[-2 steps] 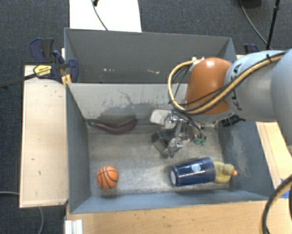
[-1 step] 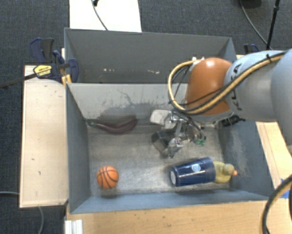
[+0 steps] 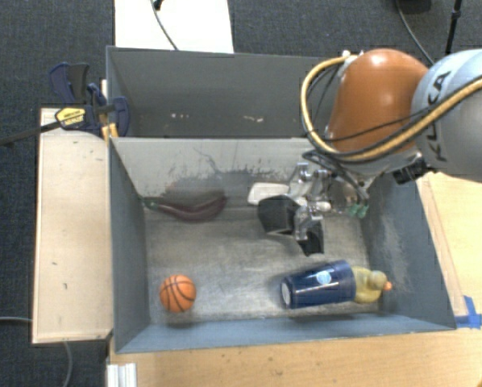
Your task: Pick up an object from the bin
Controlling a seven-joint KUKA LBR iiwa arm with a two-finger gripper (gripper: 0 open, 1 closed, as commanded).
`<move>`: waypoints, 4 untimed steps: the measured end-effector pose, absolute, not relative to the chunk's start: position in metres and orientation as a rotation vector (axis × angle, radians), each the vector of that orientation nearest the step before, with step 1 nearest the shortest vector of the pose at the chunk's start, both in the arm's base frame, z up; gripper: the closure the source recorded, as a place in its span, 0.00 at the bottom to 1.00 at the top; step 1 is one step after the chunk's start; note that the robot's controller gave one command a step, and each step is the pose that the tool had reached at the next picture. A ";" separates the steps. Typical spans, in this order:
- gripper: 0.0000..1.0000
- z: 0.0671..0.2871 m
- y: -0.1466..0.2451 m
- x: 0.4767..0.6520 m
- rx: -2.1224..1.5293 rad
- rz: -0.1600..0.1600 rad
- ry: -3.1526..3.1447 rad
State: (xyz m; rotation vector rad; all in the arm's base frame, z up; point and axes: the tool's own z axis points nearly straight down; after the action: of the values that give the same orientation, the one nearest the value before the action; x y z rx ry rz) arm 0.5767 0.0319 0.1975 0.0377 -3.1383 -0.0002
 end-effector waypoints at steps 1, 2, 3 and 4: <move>1.00 0.197 0.032 0.577 0.037 0.000 -3.138; 1.00 0.198 0.032 0.577 0.037 0.000 -3.138; 1.00 0.174 0.043 0.542 0.180 0.000 -3.137; 1.00 0.202 0.009 0.546 0.396 -0.009 -3.103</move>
Offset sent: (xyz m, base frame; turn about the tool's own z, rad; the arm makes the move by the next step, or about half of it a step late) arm -0.0255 -0.0441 0.0849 -0.2306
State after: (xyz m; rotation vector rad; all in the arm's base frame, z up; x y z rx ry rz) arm 0.5463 0.0094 0.2021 0.3963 -3.1032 -0.0091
